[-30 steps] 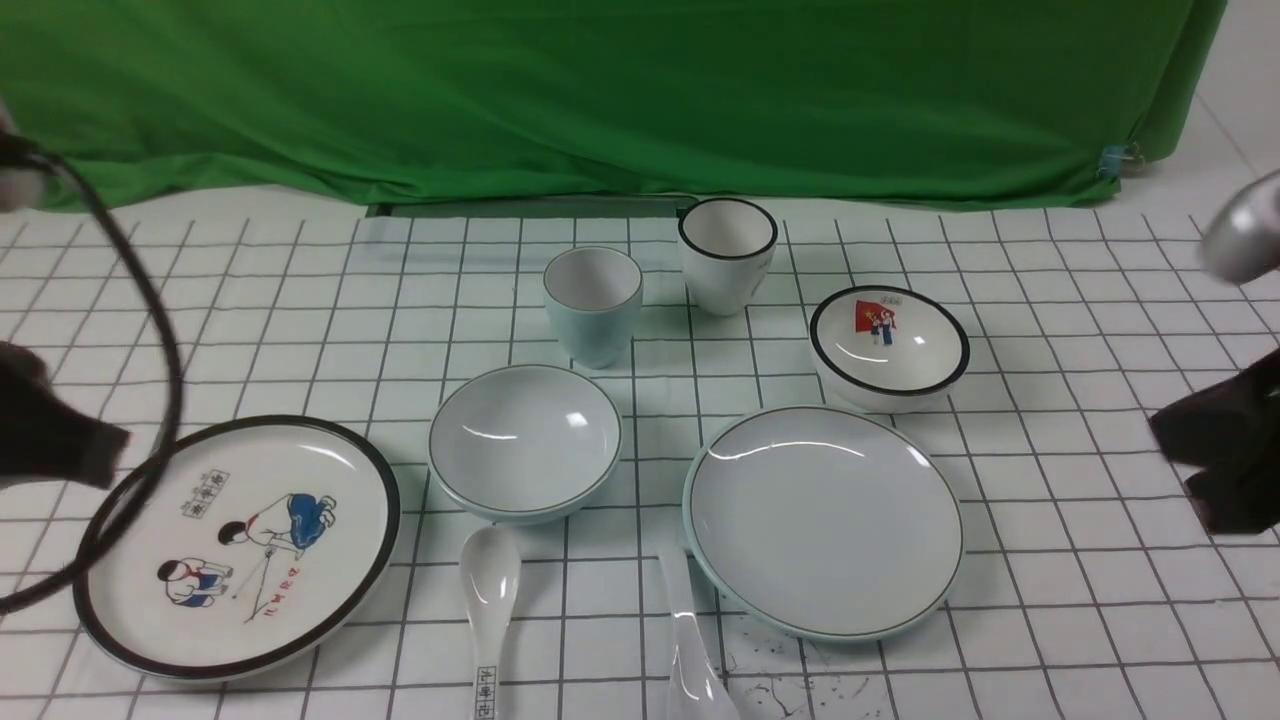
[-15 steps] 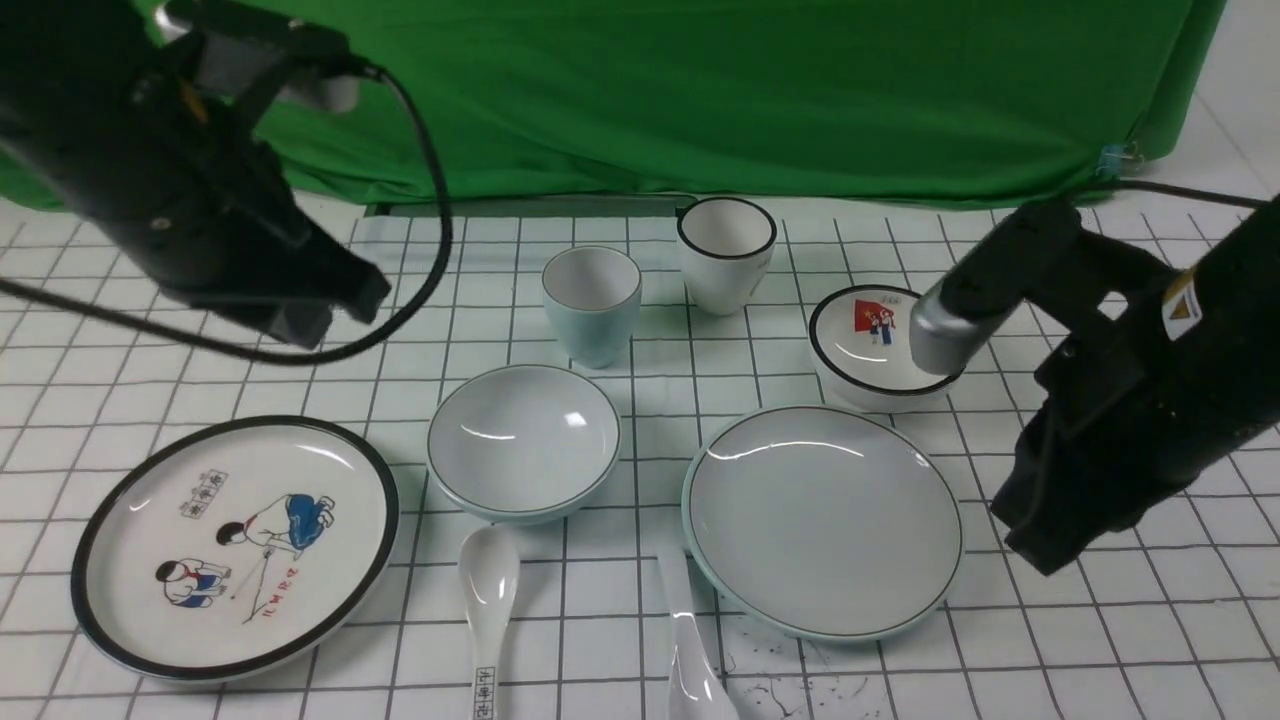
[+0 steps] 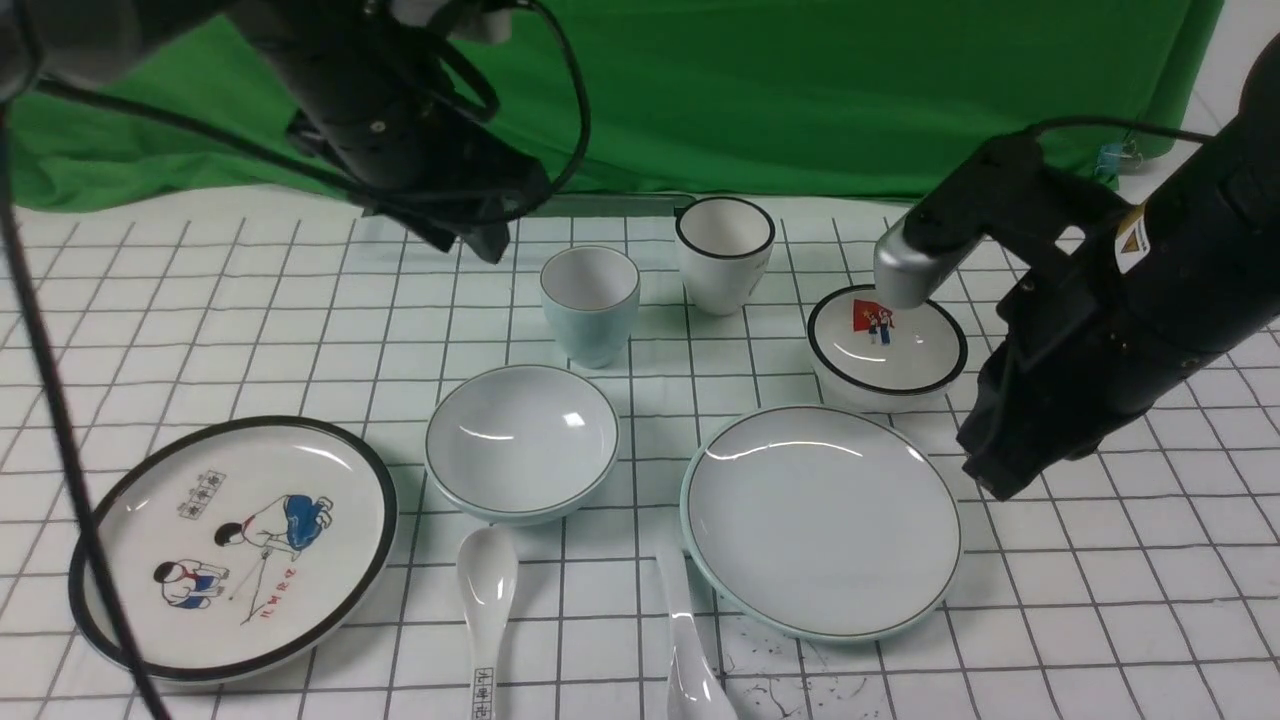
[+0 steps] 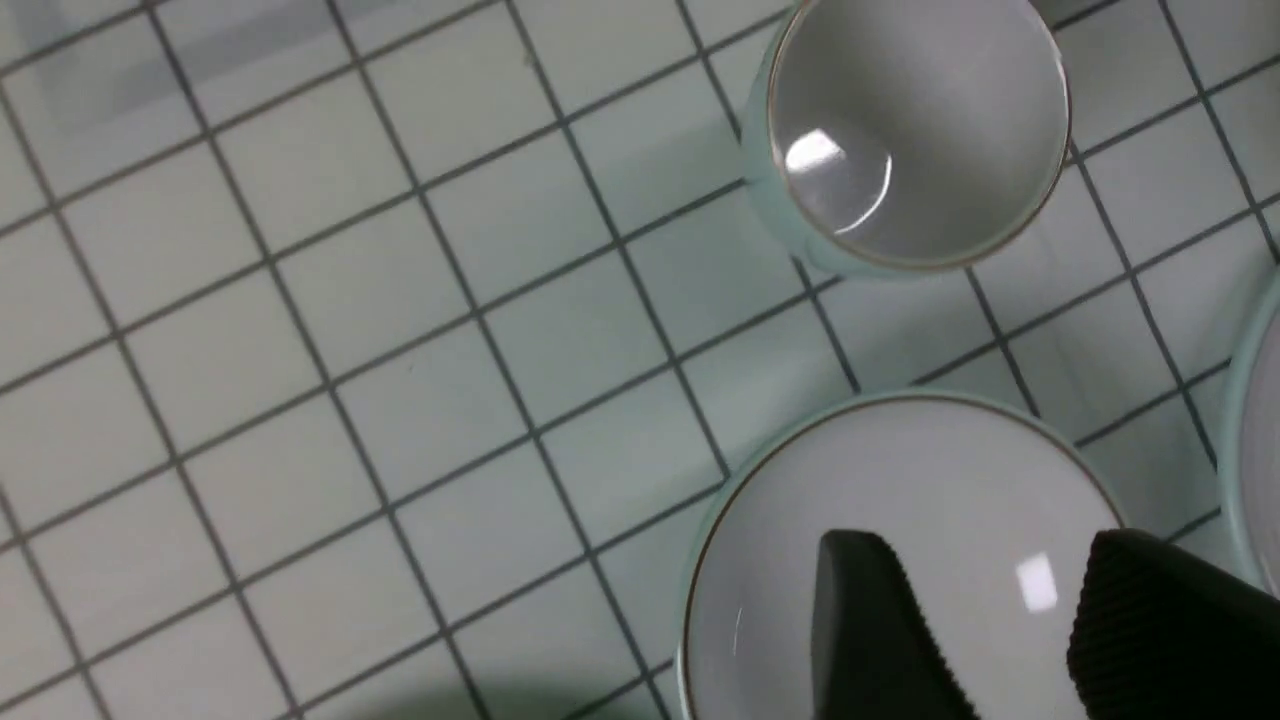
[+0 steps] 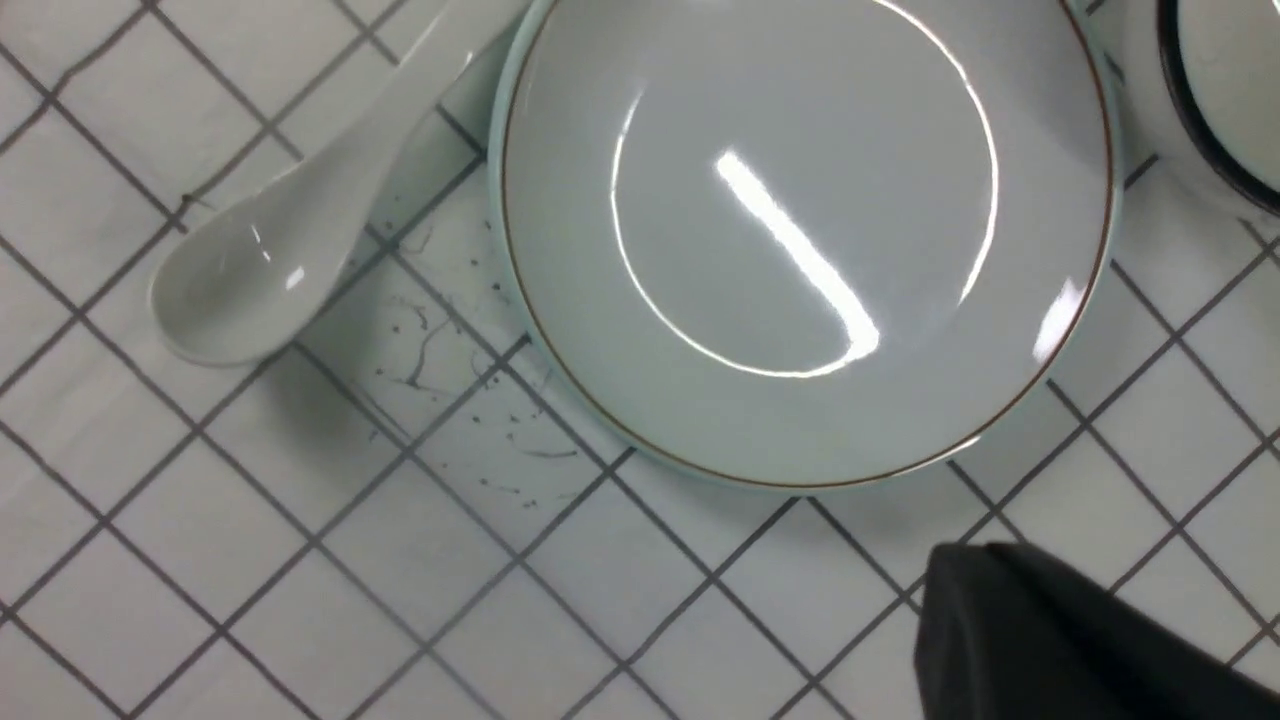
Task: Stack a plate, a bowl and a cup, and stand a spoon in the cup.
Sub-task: Use the left arm to grab a blue rice bowl
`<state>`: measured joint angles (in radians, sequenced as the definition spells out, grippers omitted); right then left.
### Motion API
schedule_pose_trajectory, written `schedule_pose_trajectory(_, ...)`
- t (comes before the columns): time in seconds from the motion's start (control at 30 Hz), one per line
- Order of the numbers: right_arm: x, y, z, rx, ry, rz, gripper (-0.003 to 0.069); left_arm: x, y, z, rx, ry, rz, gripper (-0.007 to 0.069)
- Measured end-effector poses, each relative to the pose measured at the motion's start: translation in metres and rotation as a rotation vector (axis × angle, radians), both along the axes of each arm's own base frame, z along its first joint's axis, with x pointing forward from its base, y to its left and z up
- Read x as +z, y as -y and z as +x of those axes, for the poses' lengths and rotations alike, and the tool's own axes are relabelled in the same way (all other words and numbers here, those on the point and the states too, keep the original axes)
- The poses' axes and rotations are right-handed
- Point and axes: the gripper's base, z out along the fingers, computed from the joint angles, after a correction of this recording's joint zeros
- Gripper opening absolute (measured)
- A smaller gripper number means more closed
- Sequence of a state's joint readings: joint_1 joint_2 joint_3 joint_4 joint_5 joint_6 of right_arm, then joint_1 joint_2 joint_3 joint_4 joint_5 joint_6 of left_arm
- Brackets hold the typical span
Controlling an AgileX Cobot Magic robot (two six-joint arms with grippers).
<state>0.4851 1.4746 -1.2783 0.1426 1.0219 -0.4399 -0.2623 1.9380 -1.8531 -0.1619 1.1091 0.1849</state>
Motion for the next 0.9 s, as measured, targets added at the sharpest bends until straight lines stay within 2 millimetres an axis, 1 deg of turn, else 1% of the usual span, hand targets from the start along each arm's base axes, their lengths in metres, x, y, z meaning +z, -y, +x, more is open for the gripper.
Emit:
schedule_pose_trajectory(0.03,0.0,0.0,0.0,0.0,0.002,-0.004,0.001,-0.005,0.005,0.004,-0.009,-0.007,0.0,0.0269)
schedule_pose_trajectory(0.07,0.0,0.0,0.0,0.0,0.002,-0.004,0.001,-0.006,0.006,0.005,-0.011,-0.008,0.0,0.0269)
schedule_pose_trajectory(0.1,0.0,0.001,0.0,0.001,0.005,-0.009,0.001,-0.013,0.017,0.009,-0.031,-0.014,0.002,0.0278)
schedule_pose_trajectory(0.13,0.0,0.001,0.0,0.001,0.006,-0.011,0.001,-0.017,0.022,0.011,-0.042,-0.017,0.01,0.028)
schedule_pose_trajectory(0.23,0.0,0.001,0.001,0.002,0.007,-0.013,0.001,-0.027,0.03,0.012,-0.067,-0.045,0.05,0.0283)
schedule_pose_trajectory(0.33,0.0,0.001,0.001,0.002,0.008,-0.015,0.001,-0.033,0.029,0.007,-0.082,-0.105,0.101,0.0283)
schedule_pose_trajectory(0.47,0.0,0.001,0.001,0.002,0.008,-0.016,0.001,-0.039,0.026,0.005,-0.08,-0.129,0.144,0.0283)
schedule_pose_trajectory(0.6,0.0,0.001,0.001,0.002,0.008,-0.016,0.0012,-0.063,0.022,-0.003,-0.068,-0.216,0.176,0.0283)
schedule_pose_trajectory(0.63,0.0,0.001,0.001,0.002,0.008,-0.016,0.0012,-0.065,0.022,-0.004,-0.066,-0.221,0.177,0.0283)
schedule_pose_trajectory(0.73,0.0,0.001,0.001,0.002,0.01,-0.016,0.0013,-0.082,0.016,-0.01,-0.051,-0.279,0.229,0.0283)
schedule_pose_trajectory(0.9,0.0,0.001,0.001,0.002,0.012,-0.015,0.0015,-0.091,0.009,-0.008,-0.016,-0.265,0.235,0.0283)
